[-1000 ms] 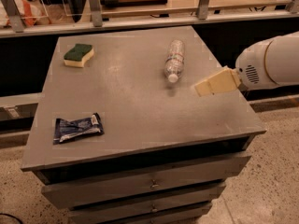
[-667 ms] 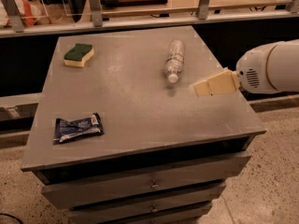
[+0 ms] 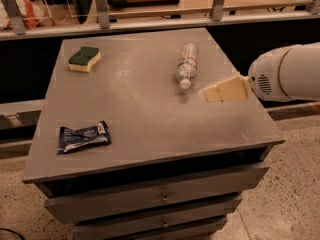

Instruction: Move water bottle near sponge

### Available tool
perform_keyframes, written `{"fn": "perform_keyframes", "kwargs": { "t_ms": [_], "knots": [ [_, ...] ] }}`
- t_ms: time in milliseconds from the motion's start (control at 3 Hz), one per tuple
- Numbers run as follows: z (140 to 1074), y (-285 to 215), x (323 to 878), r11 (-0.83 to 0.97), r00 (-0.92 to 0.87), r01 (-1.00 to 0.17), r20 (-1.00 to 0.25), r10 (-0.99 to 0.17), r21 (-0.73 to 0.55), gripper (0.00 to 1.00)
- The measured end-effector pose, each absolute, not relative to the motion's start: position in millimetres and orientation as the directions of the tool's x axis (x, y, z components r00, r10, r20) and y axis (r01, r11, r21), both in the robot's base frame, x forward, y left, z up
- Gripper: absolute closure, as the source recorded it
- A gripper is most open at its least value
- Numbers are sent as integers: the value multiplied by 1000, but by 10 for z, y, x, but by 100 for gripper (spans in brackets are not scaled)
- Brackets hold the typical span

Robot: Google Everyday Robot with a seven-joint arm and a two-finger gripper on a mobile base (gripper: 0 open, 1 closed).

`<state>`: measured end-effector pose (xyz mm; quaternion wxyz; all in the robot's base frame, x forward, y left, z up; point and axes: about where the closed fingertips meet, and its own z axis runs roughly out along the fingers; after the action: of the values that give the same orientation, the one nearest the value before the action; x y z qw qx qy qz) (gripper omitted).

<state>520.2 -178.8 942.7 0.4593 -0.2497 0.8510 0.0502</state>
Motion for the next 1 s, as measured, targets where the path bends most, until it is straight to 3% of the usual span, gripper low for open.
{"fn": "perform_keyframes", "kwargs": {
  "t_ms": [333,1000],
  "knots": [
    [9330,-1632,5258,885,-428,-421,-815,-389,-202,0],
    [9223,-2200,5616,939,-350,-245,-881,-319,-243,0]
  ]
}}
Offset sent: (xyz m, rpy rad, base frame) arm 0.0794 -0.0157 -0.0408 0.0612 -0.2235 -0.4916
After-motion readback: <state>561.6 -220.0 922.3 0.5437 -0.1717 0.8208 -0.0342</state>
